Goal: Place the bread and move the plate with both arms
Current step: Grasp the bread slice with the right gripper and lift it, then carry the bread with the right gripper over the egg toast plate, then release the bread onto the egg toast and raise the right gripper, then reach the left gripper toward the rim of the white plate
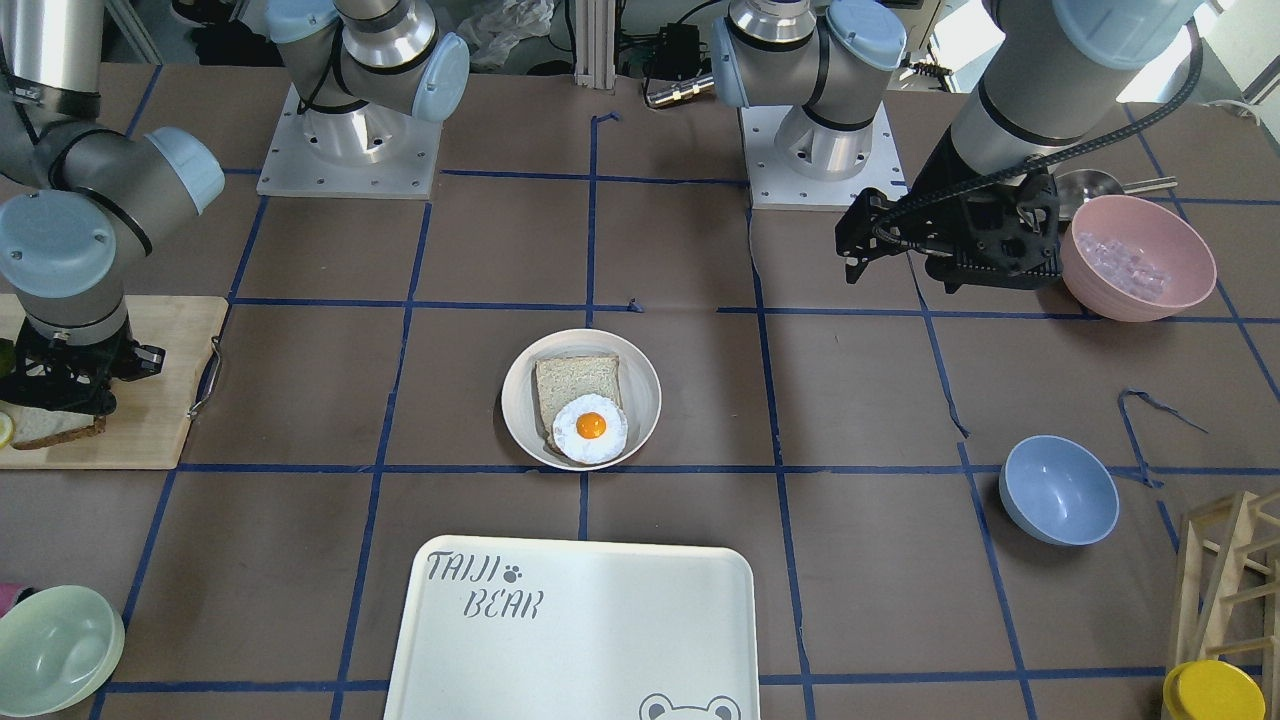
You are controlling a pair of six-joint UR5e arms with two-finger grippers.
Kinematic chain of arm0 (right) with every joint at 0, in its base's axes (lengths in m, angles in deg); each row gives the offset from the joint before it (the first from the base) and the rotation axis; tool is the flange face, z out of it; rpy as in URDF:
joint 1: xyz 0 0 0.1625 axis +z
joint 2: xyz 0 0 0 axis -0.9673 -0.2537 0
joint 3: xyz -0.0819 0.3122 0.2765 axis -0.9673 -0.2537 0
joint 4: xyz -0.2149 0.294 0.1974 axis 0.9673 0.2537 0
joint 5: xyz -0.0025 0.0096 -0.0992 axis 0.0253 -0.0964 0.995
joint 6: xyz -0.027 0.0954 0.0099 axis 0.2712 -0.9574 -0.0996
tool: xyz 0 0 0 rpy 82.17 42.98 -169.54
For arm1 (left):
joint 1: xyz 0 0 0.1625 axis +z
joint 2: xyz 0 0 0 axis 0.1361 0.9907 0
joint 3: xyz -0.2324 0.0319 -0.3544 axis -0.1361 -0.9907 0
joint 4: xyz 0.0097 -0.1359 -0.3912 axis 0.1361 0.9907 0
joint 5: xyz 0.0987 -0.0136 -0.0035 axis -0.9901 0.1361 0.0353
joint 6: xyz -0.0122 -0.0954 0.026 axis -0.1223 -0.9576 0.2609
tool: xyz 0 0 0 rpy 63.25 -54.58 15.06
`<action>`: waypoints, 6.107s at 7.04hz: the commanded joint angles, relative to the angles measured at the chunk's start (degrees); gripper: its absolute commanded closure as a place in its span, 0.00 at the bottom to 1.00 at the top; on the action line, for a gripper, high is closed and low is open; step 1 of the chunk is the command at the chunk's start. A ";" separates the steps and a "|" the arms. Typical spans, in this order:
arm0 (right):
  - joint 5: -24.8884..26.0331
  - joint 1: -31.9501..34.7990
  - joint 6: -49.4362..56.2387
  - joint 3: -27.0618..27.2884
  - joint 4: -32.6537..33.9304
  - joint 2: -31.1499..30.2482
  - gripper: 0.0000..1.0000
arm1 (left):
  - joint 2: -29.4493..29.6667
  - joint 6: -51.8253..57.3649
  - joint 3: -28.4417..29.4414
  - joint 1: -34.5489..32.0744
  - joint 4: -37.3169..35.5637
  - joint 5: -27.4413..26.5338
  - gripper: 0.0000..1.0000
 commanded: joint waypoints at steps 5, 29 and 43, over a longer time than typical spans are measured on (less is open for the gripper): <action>-5.92 27.03 -32.82 -18.69 -33.06 -2.69 1.00 | 0.07 0.00 -0.09 -0.09 -0.02 0.07 0.00; -25.97 31.44 -27.50 -38.71 -52.19 -5.20 0.00 | 0.68 0.88 -1.23 0.53 -0.90 0.16 0.00; -20.70 24.57 -22.89 -35.02 -47.84 -9.19 0.00 | 16.32 -19.57 -20.31 -13.00 -40.17 9.73 0.25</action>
